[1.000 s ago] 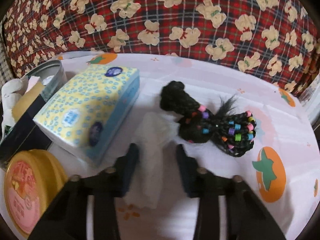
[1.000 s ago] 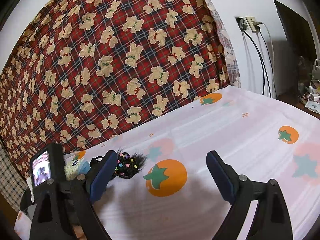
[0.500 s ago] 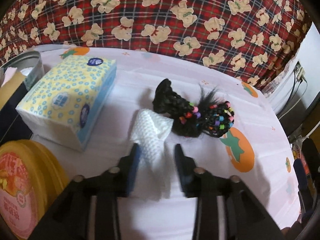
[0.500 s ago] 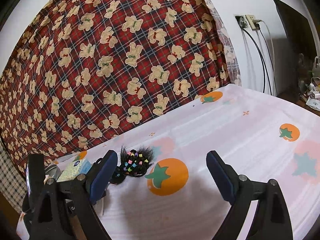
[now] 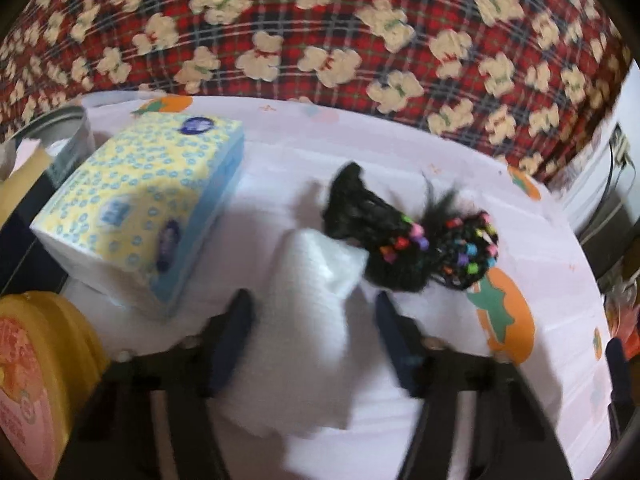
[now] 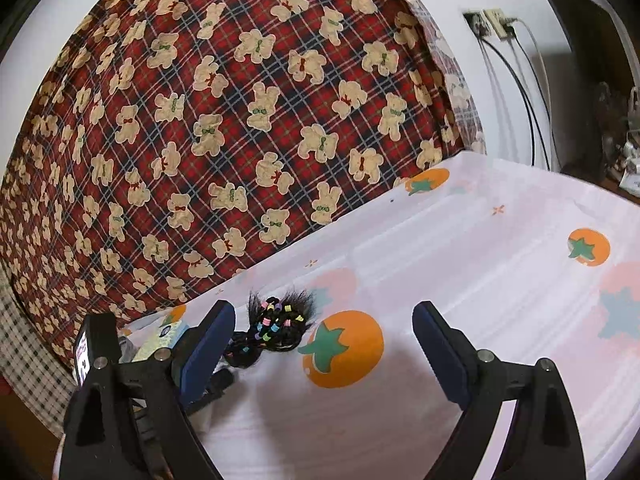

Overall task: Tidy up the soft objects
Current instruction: 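Grasp the white tissue with the left gripper while the right grasps the beaded hair tie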

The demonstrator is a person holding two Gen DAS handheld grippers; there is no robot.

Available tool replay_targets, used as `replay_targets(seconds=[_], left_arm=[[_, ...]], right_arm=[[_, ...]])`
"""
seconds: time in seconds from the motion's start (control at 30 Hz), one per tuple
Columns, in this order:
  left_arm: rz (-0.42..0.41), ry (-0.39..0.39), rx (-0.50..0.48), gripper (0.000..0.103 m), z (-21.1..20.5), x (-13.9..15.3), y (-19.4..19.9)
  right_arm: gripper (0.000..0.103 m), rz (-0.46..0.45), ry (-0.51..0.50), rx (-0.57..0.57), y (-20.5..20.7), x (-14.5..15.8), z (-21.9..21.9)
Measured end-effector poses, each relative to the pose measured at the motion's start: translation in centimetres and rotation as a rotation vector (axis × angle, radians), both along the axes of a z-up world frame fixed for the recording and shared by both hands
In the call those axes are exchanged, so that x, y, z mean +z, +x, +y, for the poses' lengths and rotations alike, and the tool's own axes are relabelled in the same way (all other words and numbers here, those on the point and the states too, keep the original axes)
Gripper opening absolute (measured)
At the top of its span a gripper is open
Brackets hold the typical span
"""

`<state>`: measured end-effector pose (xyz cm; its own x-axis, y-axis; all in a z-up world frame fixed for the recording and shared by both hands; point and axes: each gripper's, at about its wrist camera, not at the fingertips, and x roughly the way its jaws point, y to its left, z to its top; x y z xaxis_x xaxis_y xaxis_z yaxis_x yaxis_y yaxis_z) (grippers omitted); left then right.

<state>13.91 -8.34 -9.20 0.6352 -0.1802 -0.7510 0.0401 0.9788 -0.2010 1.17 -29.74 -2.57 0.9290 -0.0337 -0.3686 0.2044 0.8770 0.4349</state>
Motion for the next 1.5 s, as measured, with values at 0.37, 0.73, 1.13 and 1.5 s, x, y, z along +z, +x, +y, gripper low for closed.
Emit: replay_targets(seconds=[0.37, 0.73, 1.13, 1.5], left_arm=[[-0.05, -0.102, -0.058, 0.016, 0.7, 1.1, -1.0], [-0.252, -0.119, -0.103, 0.016, 1.5, 3.9, -5.1], [-0.411, -0.182, -0.071, 0.016, 4.6, 5.3, -7.7], [-0.42, -0.197, -0.101, 0.016, 4.4, 5.2, -7.8]], right_arm=[[0.092, 0.109, 0.278, 0.18, 3.3, -2.8, -0.9], [0.092, 0.222, 0.518, 0.314, 8.5, -4.4, 1.0], [0.066, 0.339, 0.509, 0.289, 13.9, -5.8, 5.2], [0.04, 0.39, 0.243, 0.26, 17.6, -5.5, 6.8]])
